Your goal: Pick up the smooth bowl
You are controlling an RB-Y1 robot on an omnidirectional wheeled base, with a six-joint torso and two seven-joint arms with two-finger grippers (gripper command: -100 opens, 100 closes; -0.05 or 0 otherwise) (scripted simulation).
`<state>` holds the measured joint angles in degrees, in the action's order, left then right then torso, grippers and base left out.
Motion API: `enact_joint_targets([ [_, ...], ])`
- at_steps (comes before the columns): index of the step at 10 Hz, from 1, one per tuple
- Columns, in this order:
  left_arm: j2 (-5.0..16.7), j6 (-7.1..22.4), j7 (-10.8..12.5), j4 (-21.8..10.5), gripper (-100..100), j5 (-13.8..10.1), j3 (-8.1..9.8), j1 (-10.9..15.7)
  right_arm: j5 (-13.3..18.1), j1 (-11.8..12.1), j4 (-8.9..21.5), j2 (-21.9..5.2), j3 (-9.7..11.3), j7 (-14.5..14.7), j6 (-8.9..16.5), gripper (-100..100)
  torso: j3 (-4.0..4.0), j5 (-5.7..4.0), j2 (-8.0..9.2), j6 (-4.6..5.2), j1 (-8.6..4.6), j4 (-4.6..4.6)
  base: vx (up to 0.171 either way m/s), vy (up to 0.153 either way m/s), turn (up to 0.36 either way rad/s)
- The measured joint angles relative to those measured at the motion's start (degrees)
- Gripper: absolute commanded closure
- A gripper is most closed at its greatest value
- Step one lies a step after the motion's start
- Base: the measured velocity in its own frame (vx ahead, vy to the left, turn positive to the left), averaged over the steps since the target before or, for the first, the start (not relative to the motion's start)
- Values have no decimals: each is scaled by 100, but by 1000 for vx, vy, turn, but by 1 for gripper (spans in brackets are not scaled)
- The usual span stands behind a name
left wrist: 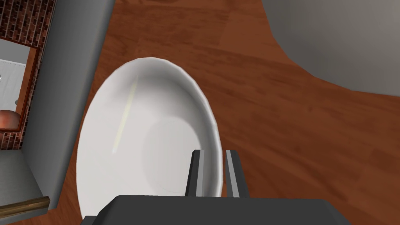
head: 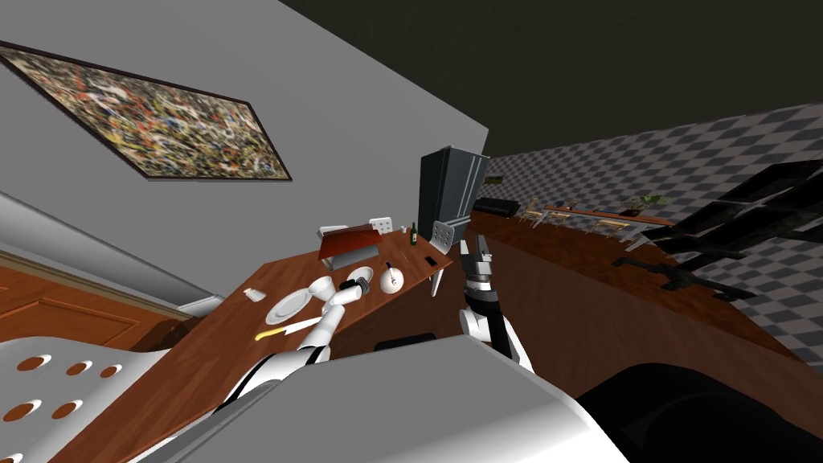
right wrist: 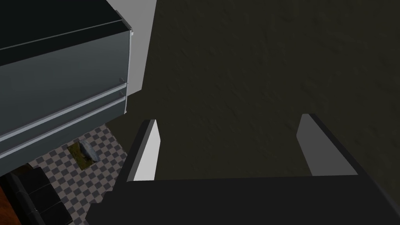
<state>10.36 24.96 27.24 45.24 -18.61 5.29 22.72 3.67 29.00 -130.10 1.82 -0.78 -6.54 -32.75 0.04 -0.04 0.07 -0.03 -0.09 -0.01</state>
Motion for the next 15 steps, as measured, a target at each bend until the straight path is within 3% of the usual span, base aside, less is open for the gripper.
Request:
enact_joint_targets([
  [7, 64, 381, 192, 942, 100, 92, 40, -659, 0, 0, 0, 0, 0, 0, 0, 0, 7, -2, 9, -4, -3, 6, 9, -5, -39],
  [14, 117, 794, 395, 2014, 100, 215, 87, -1311, 0, 0, 0, 0, 0, 0, 0, 0, 13, -7, 11, -3, -6, 14, 10, -4, -47],
  [15, 115, 923, 447, 2288, 100, 266, 102, -1488, 0, 0, 0, 0, 0, 0, 0, 0, 13, -6, 14, -5, -7, 11, 8, -3, -20],
])
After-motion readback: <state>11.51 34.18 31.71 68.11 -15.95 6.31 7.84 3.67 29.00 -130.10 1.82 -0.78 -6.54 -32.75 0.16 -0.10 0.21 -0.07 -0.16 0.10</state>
